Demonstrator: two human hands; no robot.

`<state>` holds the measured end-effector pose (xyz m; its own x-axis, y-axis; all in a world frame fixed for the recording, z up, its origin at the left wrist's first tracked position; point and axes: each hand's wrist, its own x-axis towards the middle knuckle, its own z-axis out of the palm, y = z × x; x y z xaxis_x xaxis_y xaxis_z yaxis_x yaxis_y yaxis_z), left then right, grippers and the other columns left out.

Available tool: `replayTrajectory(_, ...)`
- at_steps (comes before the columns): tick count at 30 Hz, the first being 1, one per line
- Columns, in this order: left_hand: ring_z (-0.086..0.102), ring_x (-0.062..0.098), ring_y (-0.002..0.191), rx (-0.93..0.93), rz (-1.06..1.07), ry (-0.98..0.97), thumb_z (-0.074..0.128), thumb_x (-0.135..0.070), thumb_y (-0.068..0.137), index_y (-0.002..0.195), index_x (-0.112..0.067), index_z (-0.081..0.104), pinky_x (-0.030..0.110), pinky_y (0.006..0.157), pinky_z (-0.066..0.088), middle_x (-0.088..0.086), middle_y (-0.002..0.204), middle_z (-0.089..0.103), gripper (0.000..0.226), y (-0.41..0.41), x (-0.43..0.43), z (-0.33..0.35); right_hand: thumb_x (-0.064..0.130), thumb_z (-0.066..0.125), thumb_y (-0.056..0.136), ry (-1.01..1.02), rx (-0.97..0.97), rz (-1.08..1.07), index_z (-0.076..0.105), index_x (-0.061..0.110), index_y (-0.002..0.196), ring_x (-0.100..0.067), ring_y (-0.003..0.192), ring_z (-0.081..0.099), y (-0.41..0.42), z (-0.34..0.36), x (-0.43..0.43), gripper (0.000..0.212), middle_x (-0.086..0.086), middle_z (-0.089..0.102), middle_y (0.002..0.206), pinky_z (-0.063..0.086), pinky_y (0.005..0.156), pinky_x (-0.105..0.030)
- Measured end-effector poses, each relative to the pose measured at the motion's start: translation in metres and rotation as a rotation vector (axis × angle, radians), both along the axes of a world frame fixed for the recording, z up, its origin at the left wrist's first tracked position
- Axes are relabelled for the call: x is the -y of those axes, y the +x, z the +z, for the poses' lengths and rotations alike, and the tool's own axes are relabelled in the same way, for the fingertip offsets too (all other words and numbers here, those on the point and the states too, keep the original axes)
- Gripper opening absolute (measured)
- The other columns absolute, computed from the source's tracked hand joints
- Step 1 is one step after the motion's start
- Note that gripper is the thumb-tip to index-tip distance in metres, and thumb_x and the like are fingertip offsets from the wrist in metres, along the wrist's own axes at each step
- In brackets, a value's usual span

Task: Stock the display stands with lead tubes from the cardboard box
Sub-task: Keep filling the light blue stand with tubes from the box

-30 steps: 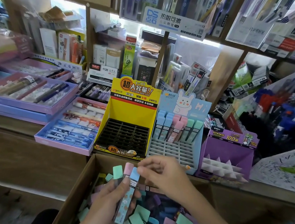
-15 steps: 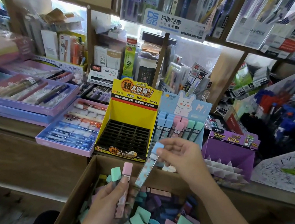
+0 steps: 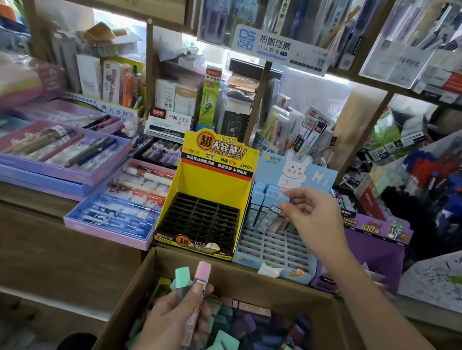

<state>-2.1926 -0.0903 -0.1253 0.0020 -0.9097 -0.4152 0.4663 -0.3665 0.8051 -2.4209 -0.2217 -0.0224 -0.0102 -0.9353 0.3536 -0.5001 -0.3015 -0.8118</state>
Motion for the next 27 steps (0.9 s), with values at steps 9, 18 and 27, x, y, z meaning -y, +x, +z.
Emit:
replayTrajectory(9,0.055,0.023,0.055,0.016,-0.011,0.016,0.063,-0.027,0.096,0.094,-0.006,0.081,0.03,0.05,0.042,0.016,0.069,0.063,0.028,0.002,0.002,0.0,0.008,0.074,0.093,0.028,-0.142,0.017,0.072,0.022,0.097,-0.031,0.082,0.066,0.002,-0.006,0.013,0.015,-0.009,0.07,0.089,0.06,0.077,-0.033)
replayTrajectory(18,0.058,0.024,0.054,0.044,0.001,0.047,0.064,-0.026,0.095,0.088,-0.011,0.083,0.031,0.054,0.047,0.016,0.067,0.065,0.025,0.002,0.002,0.008,0.01,0.073,0.094,0.061,-0.124,0.01,0.078,0.015,0.104,-0.016,0.078,0.075,0.016,-0.014,0.022,0.013,-0.001,0.076,0.088,0.063,0.083,-0.039)
replayTrajectory(27,0.056,0.029,0.058,0.022,0.003,0.105,0.066,-0.015,0.094,0.088,0.001,0.08,0.034,0.06,0.046,0.023,0.068,0.065,0.022,-0.001,-0.007,0.027,0.008,0.071,0.094,0.021,-0.183,0.022,0.071,0.026,0.095,-0.017,0.072,0.074,0.028,-0.017,0.029,0.017,-0.003,0.073,0.08,0.064,0.077,-0.045)
